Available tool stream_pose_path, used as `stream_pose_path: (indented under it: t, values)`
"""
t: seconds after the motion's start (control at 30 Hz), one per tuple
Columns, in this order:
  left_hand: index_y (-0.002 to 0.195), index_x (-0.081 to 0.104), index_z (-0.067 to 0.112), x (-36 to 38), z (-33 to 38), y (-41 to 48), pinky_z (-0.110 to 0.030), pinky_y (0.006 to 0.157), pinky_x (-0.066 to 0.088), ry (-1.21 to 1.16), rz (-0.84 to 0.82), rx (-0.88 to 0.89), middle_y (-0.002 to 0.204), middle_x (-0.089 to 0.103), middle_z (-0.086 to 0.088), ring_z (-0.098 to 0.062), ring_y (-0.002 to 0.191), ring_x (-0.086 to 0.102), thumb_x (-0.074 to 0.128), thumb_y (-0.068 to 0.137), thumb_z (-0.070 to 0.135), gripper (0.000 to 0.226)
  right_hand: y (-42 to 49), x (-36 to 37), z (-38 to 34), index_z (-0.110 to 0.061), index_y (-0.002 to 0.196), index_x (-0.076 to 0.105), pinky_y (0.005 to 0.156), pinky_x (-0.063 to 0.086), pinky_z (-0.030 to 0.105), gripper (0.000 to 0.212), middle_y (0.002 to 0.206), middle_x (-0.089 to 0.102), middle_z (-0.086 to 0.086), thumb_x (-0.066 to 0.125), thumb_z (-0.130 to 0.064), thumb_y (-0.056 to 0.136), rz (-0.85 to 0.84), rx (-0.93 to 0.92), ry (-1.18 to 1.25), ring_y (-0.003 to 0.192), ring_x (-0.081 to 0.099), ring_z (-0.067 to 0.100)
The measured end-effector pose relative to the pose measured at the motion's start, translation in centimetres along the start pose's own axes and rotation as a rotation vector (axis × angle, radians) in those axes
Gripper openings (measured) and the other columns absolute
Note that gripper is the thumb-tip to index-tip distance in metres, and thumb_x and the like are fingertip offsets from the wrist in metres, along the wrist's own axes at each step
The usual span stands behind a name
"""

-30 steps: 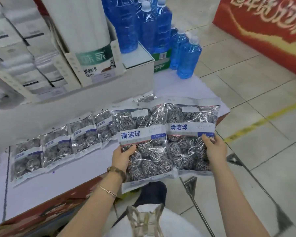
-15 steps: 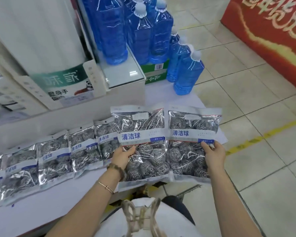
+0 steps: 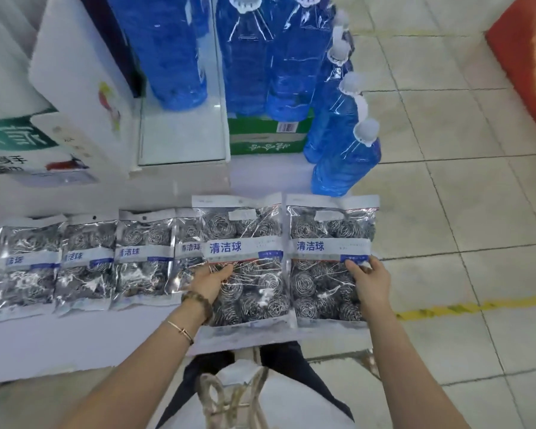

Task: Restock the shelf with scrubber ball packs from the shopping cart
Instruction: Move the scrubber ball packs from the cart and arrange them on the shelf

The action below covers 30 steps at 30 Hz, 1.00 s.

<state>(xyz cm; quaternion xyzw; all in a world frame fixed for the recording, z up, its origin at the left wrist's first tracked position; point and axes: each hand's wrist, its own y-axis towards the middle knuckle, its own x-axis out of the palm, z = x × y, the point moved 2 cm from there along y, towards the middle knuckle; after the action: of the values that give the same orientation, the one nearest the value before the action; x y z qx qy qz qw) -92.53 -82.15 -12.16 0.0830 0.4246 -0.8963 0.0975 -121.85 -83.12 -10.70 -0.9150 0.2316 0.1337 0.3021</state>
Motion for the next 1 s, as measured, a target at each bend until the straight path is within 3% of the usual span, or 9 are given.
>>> stream_pose_path:
  t: [0.1,0.27,0.37,0.53,0.63,0.73,0.83,0.9,1.0]
  values:
    - [0.134,0.042,0.011,1.8,0.8,1.0,-0.042,0.103,0.034,-0.043,0.041,-0.058,0.133,0.048,-0.01,-0.031,0.123,0.044,0.062,0.086,0.026,0.054,3.1,-0.3,0.0,-0.006,0.116,0.056,0.048,0.039,0.016,0.03,0.08,0.062,0.005,0.063,-0.007,0.087,-0.096,0.03,-0.009,0.056,0.051,0.004]
    - [0.128,0.048,0.011,3.4,1.0,2.8,-0.034,0.097,0.036,0.022,0.068,-0.048,0.12,0.053,-0.002,-0.023,0.119,0.047,0.062,0.086,0.022,0.045,6.6,-0.2,0.9,-0.009,0.112,0.059,0.075,0.047,0.031,0.026,0.095,0.065,0.008,0.063,-0.004,0.086,-0.195,0.081,-0.056,0.078,0.058,0.016]
    - [0.127,0.049,0.01,4.2,0.5,3.8,-0.04,0.102,0.033,0.088,0.043,-0.067,0.126,0.053,-0.007,-0.024,0.12,0.046,0.06,0.088,0.022,0.043,8.1,-0.3,1.5,-0.008,0.113,0.059,0.069,0.046,0.025,0.026,0.094,0.063,0.007,0.061,-0.003,0.088,-0.181,0.106,-0.067,0.08,0.056,0.018]
    - [0.125,0.052,0.011,4.6,-0.6,4.8,-0.038,0.097,0.04,0.195,0.094,-0.062,0.121,0.057,-0.01,-0.026,0.112,0.052,0.062,0.086,0.028,0.044,10.1,0.3,3.2,-0.015,0.105,0.06,0.085,0.051,0.039,0.019,0.104,0.066,0.011,0.064,-0.012,0.086,-0.131,0.114,-0.186,0.093,0.061,0.027]
    - [0.121,0.052,0.01,5.1,-1.0,4.7,-0.031,0.083,0.045,0.333,0.179,-0.052,0.109,0.059,-0.007,-0.024,0.095,0.056,0.063,0.084,0.032,0.045,10.5,0.8,4.0,-0.009,0.119,0.055,0.079,0.046,0.034,0.036,0.113,0.062,0.014,0.066,-0.019,0.085,-0.06,0.055,-0.364,0.097,0.059,0.027]
    - [0.111,0.051,0.009,5.5,-1.1,4.3,-0.039,0.086,0.051,0.379,0.278,0.025,0.098,0.057,-0.004,-0.015,0.079,0.052,0.068,0.079,0.031,0.042,9.8,1.2,3.4,-0.008,0.134,0.042,0.091,0.048,0.043,0.056,0.123,0.056,0.013,0.067,-0.017,0.085,-0.026,-0.041,-0.469,0.108,0.056,0.029]
    - [0.128,0.041,0.005,5.3,-1.4,3.7,-0.042,0.1,0.043,0.534,0.346,0.191,0.122,0.047,-0.011,-0.023,0.109,0.049,0.071,0.075,0.034,0.067,8.8,1.5,2.8,-0.003,0.133,0.042,0.093,0.045,0.048,0.062,0.125,0.052,0.019,0.071,-0.018,0.08,-0.029,-0.303,-0.715,0.111,0.051,0.036]
    - [0.142,0.025,0.011,5.5,-1.1,3.1,-0.039,0.112,0.026,0.715,0.362,0.278,0.146,0.025,-0.014,-0.027,0.134,0.027,0.068,0.075,0.044,0.087,7.8,2.0,2.7,-0.003,0.136,0.04,0.1,0.039,0.048,0.066,0.135,0.046,0.022,0.071,-0.023,0.08,-0.081,-0.404,-0.832,0.122,0.044,0.038]
    - [0.146,0.012,0.025,7.1,-0.5,2.8,-0.043,0.113,0.008,1.034,0.18,0.348,0.155,-0.002,-0.007,-0.026,0.142,0.001,0.051,0.075,0.068,0.092,6.6,3.4,3.0,-0.012,0.147,0.023,0.112,0.022,0.052,0.085,0.153,0.02,0.02,0.066,-0.045,0.081,-0.232,-0.38,-0.957,0.141,0.019,0.035]
